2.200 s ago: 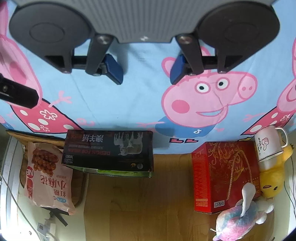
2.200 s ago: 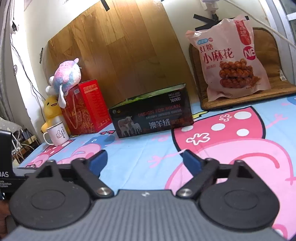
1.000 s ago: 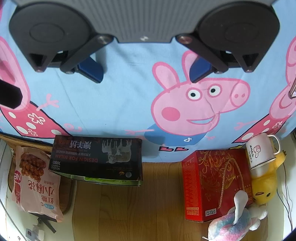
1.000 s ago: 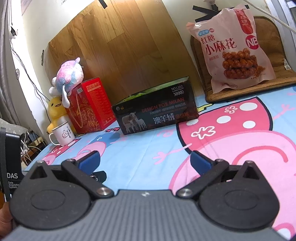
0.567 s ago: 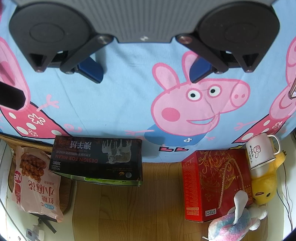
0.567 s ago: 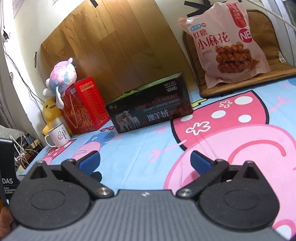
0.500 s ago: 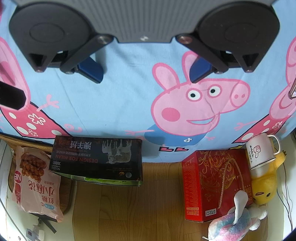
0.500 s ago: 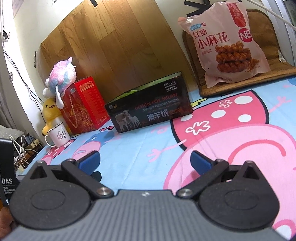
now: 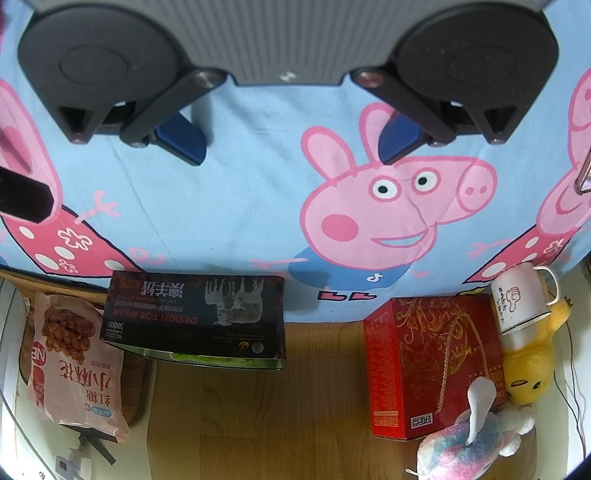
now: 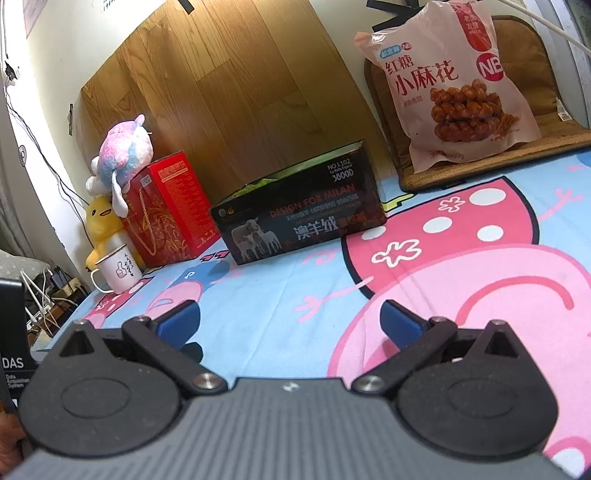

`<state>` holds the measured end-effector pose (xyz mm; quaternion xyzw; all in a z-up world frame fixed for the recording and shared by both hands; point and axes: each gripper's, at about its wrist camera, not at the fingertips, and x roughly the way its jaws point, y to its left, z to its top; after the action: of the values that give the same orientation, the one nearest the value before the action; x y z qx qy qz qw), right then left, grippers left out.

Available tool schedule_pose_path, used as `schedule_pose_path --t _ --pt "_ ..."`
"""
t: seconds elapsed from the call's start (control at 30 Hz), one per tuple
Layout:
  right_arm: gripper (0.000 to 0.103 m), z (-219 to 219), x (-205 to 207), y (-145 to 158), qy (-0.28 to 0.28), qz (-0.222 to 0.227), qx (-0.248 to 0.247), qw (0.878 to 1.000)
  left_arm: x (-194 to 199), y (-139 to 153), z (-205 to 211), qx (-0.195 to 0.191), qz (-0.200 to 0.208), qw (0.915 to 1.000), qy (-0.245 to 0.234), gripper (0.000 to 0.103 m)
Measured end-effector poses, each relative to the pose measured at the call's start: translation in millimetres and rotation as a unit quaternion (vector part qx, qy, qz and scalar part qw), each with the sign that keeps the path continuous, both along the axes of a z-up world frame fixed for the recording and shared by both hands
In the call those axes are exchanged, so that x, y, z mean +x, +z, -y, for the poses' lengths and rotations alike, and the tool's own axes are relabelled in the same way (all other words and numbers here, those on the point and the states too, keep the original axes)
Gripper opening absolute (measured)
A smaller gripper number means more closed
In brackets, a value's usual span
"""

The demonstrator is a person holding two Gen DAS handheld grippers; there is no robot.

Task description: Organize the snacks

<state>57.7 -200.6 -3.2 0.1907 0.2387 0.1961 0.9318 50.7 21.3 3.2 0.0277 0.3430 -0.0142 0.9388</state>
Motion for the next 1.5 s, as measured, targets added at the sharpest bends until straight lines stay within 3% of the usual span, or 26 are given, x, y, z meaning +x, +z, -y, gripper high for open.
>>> schedule_pose_path --t 1.03,1.5 --pt "0.103 0.1 0.2 -0.1 0.011 0.0 0.004 1.0 -3.9 0.0 4.5 0.059 0.021 0.9974 0.036 0.103" --pt "0.103 0.3 0.0 -0.4 0.011 0.0 0.004 1.0 -4.1 0.4 4.8 0.062 0.022 0.997 0.039 0.103"
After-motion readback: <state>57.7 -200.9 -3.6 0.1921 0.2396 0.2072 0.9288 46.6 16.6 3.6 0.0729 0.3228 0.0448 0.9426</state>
